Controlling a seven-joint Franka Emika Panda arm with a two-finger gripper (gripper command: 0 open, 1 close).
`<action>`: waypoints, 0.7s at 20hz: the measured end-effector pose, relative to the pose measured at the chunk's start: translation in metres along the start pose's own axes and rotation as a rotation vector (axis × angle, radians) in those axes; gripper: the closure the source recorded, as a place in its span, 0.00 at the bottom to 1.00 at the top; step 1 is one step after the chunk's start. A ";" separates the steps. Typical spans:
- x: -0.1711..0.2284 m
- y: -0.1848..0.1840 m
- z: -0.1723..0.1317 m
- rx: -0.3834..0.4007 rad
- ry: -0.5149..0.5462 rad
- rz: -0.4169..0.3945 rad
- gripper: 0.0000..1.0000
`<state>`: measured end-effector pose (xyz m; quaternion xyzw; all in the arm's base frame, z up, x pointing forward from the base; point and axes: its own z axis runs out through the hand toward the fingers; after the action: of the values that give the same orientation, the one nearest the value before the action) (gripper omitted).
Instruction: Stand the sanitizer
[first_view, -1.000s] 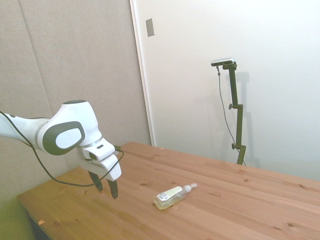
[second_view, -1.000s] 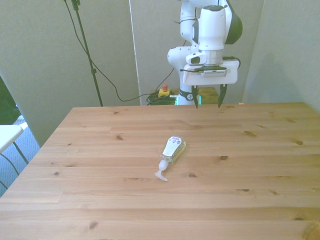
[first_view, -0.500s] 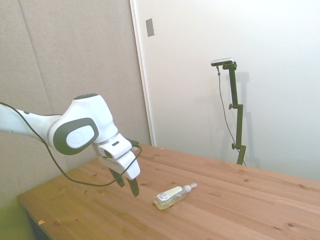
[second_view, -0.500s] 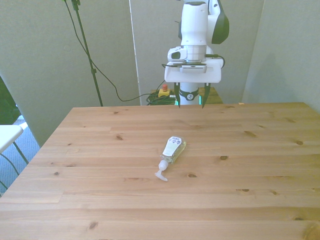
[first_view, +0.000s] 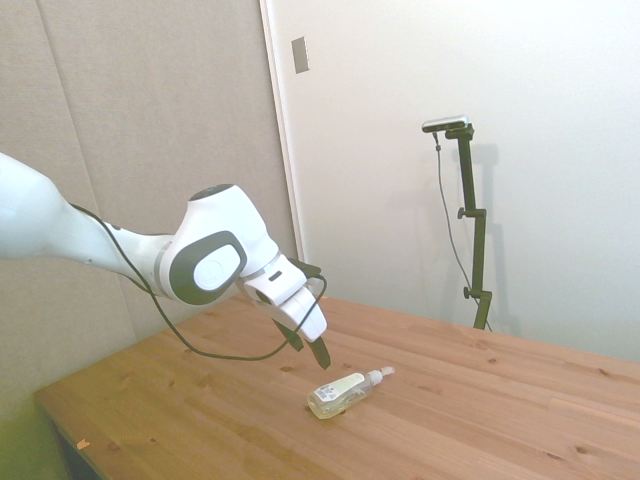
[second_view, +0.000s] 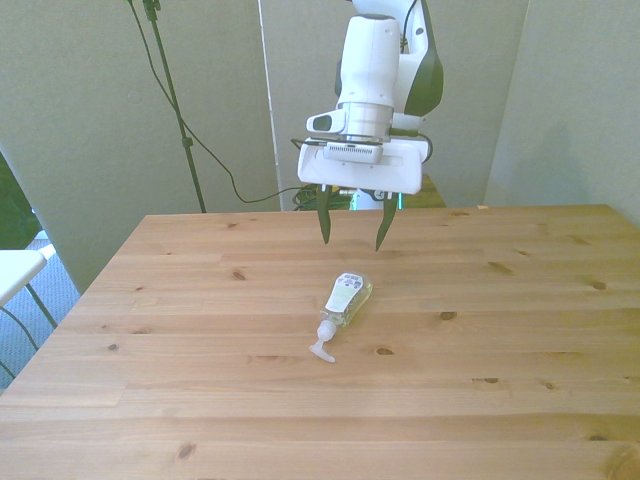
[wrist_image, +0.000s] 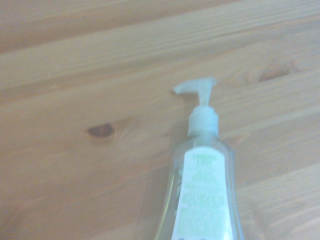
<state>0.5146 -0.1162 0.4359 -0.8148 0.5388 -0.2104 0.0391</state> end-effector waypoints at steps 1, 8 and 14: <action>0.007 -0.006 0.010 0.000 0.006 0.020 0.00; 0.048 -0.046 0.076 -0.026 0.025 0.075 0.00; 0.060 -0.042 0.114 -0.064 0.014 0.115 0.00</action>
<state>0.6142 -0.1709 0.3630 -0.7819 0.5913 -0.1963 0.0214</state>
